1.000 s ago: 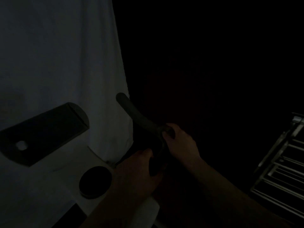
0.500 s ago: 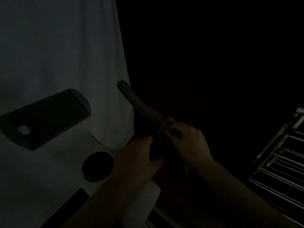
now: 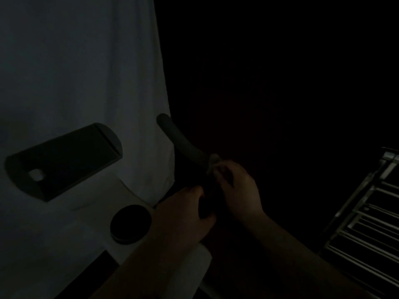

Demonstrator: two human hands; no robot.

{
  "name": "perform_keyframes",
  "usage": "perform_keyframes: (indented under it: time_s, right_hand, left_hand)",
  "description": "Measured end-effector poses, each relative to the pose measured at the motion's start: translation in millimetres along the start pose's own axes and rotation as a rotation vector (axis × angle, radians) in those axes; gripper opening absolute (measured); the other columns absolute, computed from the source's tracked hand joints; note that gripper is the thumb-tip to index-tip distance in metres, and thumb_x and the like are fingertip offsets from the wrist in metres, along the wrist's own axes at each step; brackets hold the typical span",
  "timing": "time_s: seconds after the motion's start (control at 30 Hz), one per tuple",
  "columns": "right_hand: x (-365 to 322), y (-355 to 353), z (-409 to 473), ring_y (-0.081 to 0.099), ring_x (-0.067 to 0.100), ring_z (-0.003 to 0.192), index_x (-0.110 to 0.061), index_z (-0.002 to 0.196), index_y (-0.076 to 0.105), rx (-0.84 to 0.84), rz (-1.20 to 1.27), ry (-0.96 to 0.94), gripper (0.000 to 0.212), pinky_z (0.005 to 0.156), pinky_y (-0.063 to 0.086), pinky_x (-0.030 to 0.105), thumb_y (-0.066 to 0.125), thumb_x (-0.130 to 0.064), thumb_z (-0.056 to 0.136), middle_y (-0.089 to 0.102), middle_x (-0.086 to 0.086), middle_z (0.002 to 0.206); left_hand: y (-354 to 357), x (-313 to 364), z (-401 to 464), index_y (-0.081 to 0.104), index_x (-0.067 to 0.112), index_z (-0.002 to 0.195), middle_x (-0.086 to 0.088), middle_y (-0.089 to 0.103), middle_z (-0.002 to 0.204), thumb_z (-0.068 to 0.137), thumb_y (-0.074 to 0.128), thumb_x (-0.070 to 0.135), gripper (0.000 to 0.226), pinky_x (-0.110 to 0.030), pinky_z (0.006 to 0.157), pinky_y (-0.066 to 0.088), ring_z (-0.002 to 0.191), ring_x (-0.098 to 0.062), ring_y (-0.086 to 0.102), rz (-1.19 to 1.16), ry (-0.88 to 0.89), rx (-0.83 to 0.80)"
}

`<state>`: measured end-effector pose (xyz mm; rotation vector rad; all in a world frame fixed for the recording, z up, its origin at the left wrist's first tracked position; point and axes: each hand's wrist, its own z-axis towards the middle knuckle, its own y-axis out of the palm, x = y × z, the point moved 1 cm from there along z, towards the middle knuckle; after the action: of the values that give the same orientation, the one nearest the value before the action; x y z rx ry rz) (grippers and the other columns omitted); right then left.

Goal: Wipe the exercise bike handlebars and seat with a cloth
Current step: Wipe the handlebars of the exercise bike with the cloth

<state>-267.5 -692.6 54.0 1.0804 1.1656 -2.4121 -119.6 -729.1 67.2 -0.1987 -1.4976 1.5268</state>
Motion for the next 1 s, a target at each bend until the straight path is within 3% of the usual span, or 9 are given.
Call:
perform_keyframes:
  time_s: [0.1, 0.2, 0.33, 0.43, 0.53, 0.67, 0.73, 0.87, 1.0]
  right_hand:
    - [-5.0, 15.1, 46.5, 0.058, 0.014, 0.103, -0.025, 0.113, 0.062, -0.033, -0.015, 0.105, 0.023, 0.074, 0.038, 0.019, 0.054, -0.036, 0.094, 0.062, -0.003, 0.113]
    - [0.6, 25.2, 56.9, 0.059, 0.018, 0.104, -0.032, 0.121, 0.056, -0.131, -0.091, 0.2, 0.033, 0.072, 0.038, 0.021, 0.053, -0.047, 0.092, 0.063, -0.003, 0.117]
    - [4.8, 18.9, 20.3, 0.06, 0.019, 0.104, -0.028, 0.12, 0.056, 0.098, 0.067, 0.326, 0.029, 0.074, 0.039, 0.021, 0.051, -0.04, 0.095, 0.064, -0.003, 0.114]
    - [6.6, 19.1, -14.1, 0.058, 0.019, 0.104, -0.027, 0.125, 0.052, 0.226, 0.134, 0.435, 0.034, 0.078, 0.041, 0.025, 0.05, -0.042, 0.095, 0.06, -0.004, 0.111]
    - [8.6, 13.5, 13.4, 0.059, 0.021, 0.106, -0.021, 0.123, 0.054, 0.203, 0.154, 0.427, 0.037, 0.084, 0.047, 0.03, 0.051, -0.043, 0.094, 0.062, 0.0, 0.112]
    - [19.1, 22.9, 54.3, 0.06, 0.023, 0.106, -0.017, 0.118, 0.062, 0.063, 0.298, 0.536, 0.038, 0.093, 0.049, 0.038, 0.058, -0.043, 0.09, 0.064, 0.004, 0.116]
    - [25.5, 23.9, 44.2, 0.062, 0.021, 0.103, -0.017, 0.115, 0.063, 0.071, 0.376, 0.578, 0.038, 0.091, 0.05, 0.039, 0.059, -0.044, 0.088, 0.066, 0.003, 0.111]
    - [16.5, 17.3, -8.1, 0.058, 0.02, 0.091, -0.016, 0.114, 0.049, 0.16, 0.349, 0.601, 0.029, 0.075, 0.041, 0.028, 0.053, -0.037, 0.094, 0.058, 0.0, 0.099]
    - [11.2, 13.8, -7.7, 0.059, 0.019, 0.102, -0.025, 0.112, 0.045, 0.18, 0.294, 0.422, 0.021, 0.079, 0.045, 0.028, 0.053, -0.034, 0.094, 0.058, 0.0, 0.111]
  left_hand:
    - [-1.5, 1.1, 0.4, 0.05, 0.026, 0.083, 0.01, 0.049, 0.078, 0.083, 0.052, 0.061, 0.035, -0.026, 0.057, 0.031, 0.074, -0.007, 0.052, 0.006, -0.009, 0.004]
    - [-3.2, 2.1, 0.2, 0.051, 0.025, 0.085, 0.008, 0.052, 0.082, 0.084, 0.052, 0.059, 0.035, -0.026, 0.06, 0.031, 0.077, -0.009, 0.053, 0.014, -0.018, -0.011]
    - [-2.9, 1.8, -1.0, 0.051, 0.026, 0.088, 0.008, 0.056, 0.089, 0.081, 0.058, 0.047, 0.024, -0.03, 0.068, 0.042, 0.084, -0.011, 0.056, 0.025, -0.022, -0.007]
    - [-2.9, 2.5, -1.8, 0.052, 0.028, 0.09, 0.01, 0.059, 0.093, 0.079, 0.058, 0.05, 0.025, -0.03, 0.07, 0.045, 0.084, -0.008, 0.056, 0.037, -0.028, -0.005]
    - [-4.0, 3.2, 0.4, 0.053, 0.025, 0.092, 0.009, 0.057, 0.092, 0.08, 0.058, 0.05, 0.028, -0.027, 0.068, 0.041, 0.086, -0.009, 0.056, 0.041, -0.026, -0.017]
    - [-5.5, 4.4, 0.8, 0.051, 0.022, 0.086, 0.007, 0.055, 0.084, 0.083, 0.057, 0.052, 0.031, -0.025, 0.057, 0.029, 0.074, -0.007, 0.05, 0.036, -0.027, -0.042]
    - [-6.3, 5.2, -0.3, 0.049, 0.025, 0.086, 0.008, 0.055, 0.087, 0.082, 0.057, 0.052, 0.028, -0.024, 0.055, 0.025, 0.073, -0.005, 0.046, 0.058, -0.021, -0.035]
    - [-5.7, 7.2, -0.2, 0.05, 0.027, 0.088, 0.01, 0.058, 0.09, 0.078, 0.059, 0.048, 0.024, -0.02, 0.056, 0.031, 0.077, -0.004, 0.051, 0.07, -0.027, -0.027]
    - [-4.5, 7.4, 1.1, 0.052, 0.025, 0.092, 0.008, 0.059, 0.091, 0.079, 0.059, 0.048, 0.027, -0.024, 0.061, 0.036, 0.078, -0.005, 0.053, 0.08, -0.032, -0.024]
